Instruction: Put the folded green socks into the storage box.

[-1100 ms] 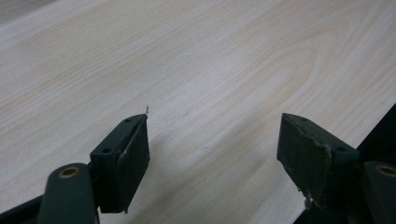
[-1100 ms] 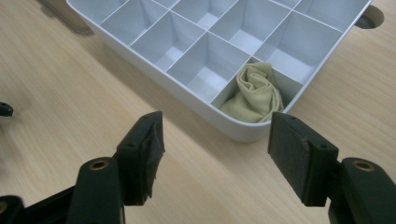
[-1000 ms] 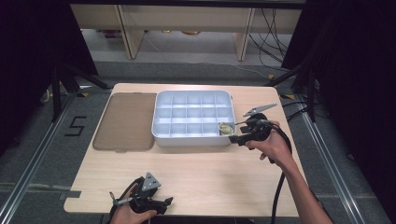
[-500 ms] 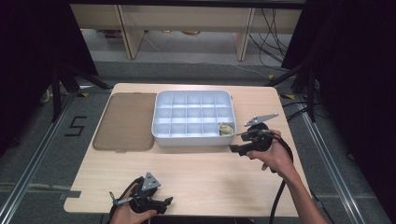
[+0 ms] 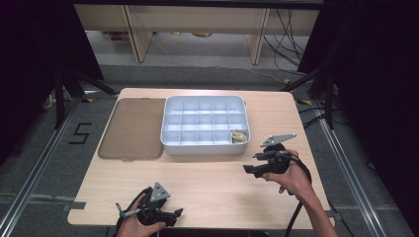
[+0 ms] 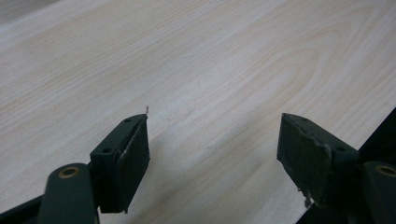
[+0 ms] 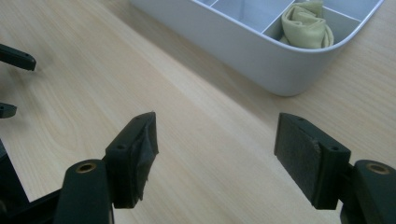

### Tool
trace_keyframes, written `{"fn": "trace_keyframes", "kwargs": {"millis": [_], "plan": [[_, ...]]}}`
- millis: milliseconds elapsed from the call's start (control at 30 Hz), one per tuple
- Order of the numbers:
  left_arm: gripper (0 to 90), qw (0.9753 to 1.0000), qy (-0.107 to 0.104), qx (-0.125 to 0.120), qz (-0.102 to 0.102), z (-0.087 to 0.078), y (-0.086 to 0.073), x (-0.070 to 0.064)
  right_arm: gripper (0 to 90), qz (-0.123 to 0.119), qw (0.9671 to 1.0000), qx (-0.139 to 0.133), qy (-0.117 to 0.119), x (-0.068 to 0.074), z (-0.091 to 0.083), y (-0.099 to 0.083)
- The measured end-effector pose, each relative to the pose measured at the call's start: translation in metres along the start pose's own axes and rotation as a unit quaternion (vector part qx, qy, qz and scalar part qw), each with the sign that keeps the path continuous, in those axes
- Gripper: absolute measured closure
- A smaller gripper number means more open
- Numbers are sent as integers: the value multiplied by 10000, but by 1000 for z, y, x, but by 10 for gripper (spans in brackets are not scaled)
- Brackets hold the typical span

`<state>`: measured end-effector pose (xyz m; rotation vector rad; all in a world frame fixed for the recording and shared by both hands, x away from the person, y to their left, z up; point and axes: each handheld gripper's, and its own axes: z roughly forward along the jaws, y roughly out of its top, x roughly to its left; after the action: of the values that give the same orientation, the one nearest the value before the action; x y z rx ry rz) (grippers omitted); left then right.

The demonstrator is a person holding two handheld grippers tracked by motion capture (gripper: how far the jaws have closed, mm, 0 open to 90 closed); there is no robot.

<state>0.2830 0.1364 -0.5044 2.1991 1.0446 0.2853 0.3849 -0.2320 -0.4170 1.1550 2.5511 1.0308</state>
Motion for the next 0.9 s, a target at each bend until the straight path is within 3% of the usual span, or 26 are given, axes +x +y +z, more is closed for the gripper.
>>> {"fn": "trace_keyframes", "kwargs": {"millis": [267,400,433,533,600,633,667,733,800,867,900], "plan": [[245,10000,4,1,35,1,0,1,292,66,9999,-38,79,8,2,-12],[245,10000,-8,-1,-21,2,0,0,282,-157,9996,-221,46,10,7,-21],[245,10000,-5,-1,-24,2,0,0,279,-97,9999,-76,67,12,5,-22],[245,10000,17,34,-15,1,0,0,273,-132,9997,-197,64,13,7,-26],[245,10000,17,25,-11,1,0,0,262,-188,9997,-109,91,14,8,-29],[245,9999,15,30,111,1,0,1,259,-84,9998,-156,83,16,10,-32],[245,9999,14,30,99,1,0,1,254,-186,9997,-110,98,17,11,-35],[245,10000,37,39,-3,1,0,-1,250,-111,9999,-73,76,18,13,-39],[245,10000,43,37,-8,1,0,-1,250,-194,9997,-110,74,18,14,-40],[245,10000,-1,33,14,1,0,0,250,-98,9998,-172,74,20,16,-43],[245,10000,3,32,26,1,0,0,249,-128,9998,-69,99,21,14,-44]]}}
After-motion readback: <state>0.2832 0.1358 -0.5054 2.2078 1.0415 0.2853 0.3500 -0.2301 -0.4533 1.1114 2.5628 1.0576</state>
